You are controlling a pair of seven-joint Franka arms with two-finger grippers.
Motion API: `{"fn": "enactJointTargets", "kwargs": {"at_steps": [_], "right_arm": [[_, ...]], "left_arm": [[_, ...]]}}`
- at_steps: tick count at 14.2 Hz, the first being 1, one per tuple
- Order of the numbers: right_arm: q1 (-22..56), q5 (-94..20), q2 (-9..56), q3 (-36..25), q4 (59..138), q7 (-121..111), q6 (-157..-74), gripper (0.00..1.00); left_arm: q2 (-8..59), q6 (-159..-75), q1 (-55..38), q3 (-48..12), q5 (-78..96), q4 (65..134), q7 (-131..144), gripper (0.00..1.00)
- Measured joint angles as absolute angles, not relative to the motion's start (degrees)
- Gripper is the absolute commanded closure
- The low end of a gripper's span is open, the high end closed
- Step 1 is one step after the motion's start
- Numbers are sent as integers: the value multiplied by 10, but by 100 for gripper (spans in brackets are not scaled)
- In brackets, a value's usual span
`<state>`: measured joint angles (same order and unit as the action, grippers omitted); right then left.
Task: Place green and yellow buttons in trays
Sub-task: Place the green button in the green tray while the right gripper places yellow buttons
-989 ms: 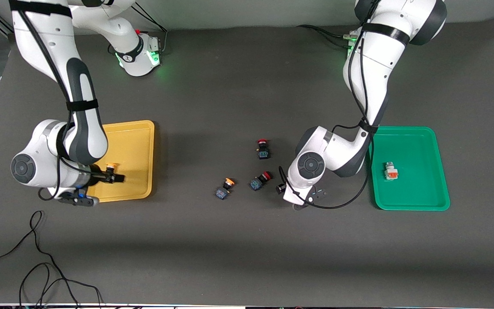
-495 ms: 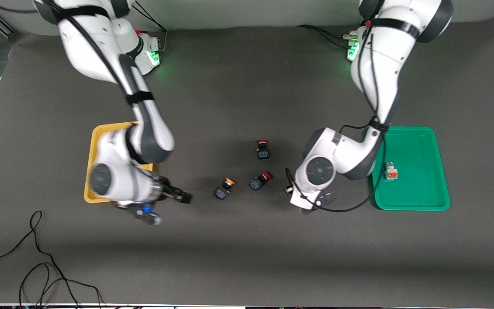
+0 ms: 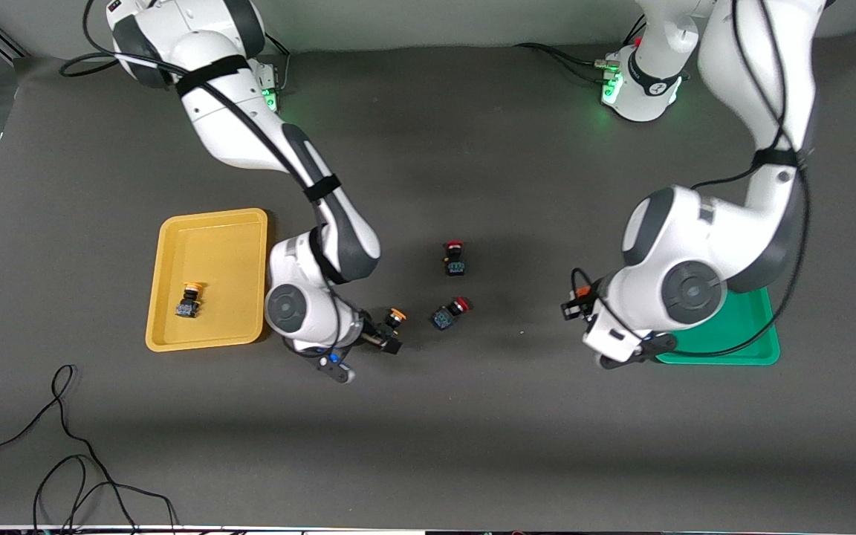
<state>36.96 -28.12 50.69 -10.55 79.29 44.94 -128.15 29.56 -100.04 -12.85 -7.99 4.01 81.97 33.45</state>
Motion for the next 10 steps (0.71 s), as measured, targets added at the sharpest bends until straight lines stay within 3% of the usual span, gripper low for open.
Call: {"fn": "enactJointTargets", "kwargs": {"at_steps": [1, 4, 5, 8, 10], "right_arm": [[376, -281, 510, -105, 793, 451, -1282, 21], [381, -281, 521, -106, 793, 451, -1282, 89], [381, -281, 523, -106, 793, 451, -1281, 100], [378, -282, 521, -113, 788, 453, -1265, 100], [370, -282, 511, -147, 772, 453, -1209, 100]], "left_arm": [[288, -989, -125, -80, 40, 820, 319, 82], [268, -936, -76, -77, 37, 820, 224, 82], [262, -922, -46, -76, 33, 821, 179, 82], [255, -913, 47, -74, -14, 833, 44, 82], [255, -933, 90, -74, -44, 852, -21, 82]]}}
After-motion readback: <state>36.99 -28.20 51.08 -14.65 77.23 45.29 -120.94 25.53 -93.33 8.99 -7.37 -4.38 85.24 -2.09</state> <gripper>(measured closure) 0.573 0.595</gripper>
